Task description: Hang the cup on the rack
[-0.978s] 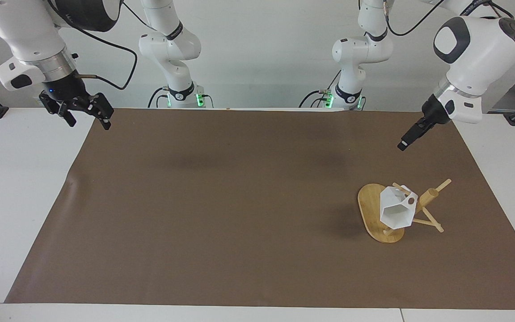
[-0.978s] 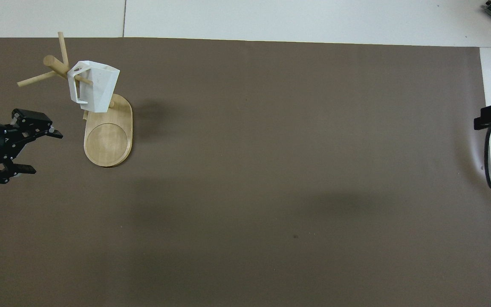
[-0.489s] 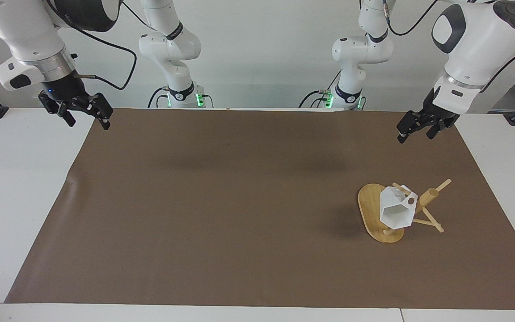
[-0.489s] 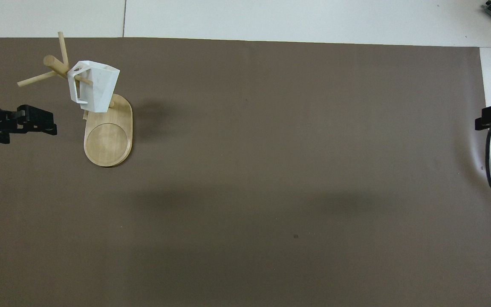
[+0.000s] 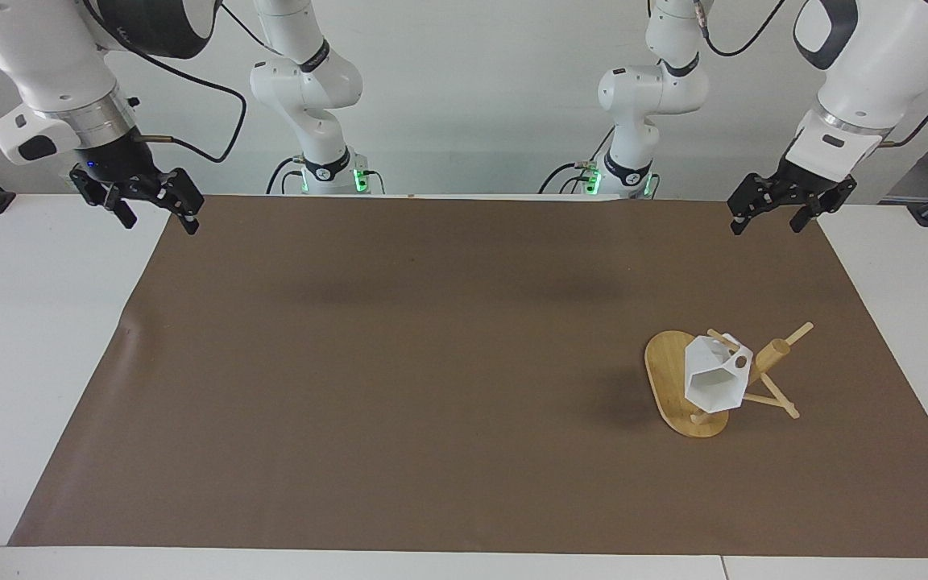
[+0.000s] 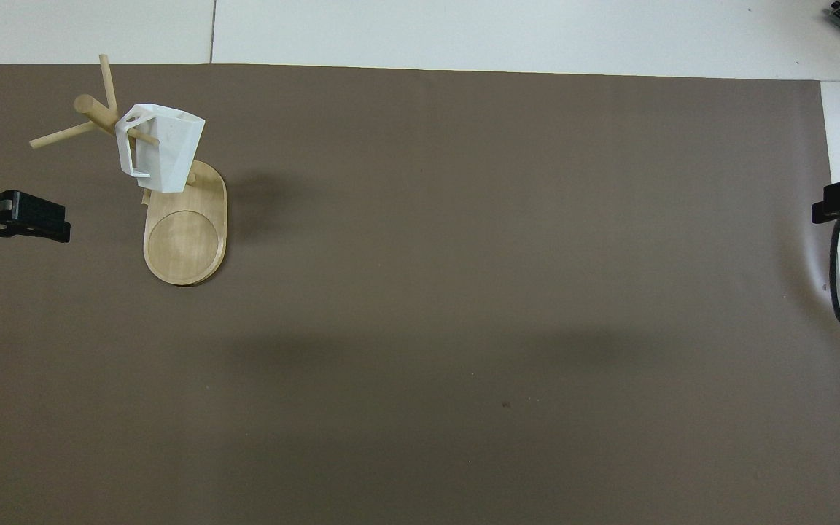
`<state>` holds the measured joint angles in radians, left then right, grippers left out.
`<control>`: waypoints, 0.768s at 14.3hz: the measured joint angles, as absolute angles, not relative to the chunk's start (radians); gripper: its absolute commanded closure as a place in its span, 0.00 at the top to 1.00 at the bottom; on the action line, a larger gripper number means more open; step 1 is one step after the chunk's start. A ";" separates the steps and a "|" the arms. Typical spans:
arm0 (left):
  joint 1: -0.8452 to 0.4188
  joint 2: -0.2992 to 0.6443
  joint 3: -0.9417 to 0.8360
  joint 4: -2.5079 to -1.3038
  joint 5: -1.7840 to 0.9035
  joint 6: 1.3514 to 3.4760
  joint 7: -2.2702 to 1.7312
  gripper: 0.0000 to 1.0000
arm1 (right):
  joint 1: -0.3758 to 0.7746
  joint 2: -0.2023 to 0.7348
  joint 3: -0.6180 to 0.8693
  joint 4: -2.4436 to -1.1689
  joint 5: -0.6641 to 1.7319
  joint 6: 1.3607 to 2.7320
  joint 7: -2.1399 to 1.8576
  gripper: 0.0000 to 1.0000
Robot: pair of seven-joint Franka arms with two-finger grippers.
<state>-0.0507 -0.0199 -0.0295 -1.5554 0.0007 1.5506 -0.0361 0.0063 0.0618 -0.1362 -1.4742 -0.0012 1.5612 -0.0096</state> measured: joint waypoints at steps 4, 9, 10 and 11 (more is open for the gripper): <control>-0.054 -0.055 -0.031 -1.551 0.001 1.497 -0.035 1.00 | 0.006 0.062 -0.136 -1.474 -0.001 1.561 -0.010 1.00; -0.053 -0.075 -0.025 -1.551 0.002 1.475 -0.035 1.00 | 0.006 0.062 -0.136 -1.474 -0.001 1.561 -0.010 1.00; -0.053 -0.075 -0.024 -1.552 0.002 1.474 -0.035 1.00 | 0.006 0.062 -0.136 -1.474 -0.001 1.561 -0.010 1.00; -0.053 -0.075 -0.023 -1.552 0.002 1.473 -0.035 1.00 | 0.006 0.062 -0.136 -1.474 -0.001 1.561 -0.010 1.00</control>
<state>-0.0526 -0.0749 -0.0225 -1.5521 0.0018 1.4729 -0.0353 0.0063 0.0618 -0.1362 -1.4744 -0.0012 1.5612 -0.0096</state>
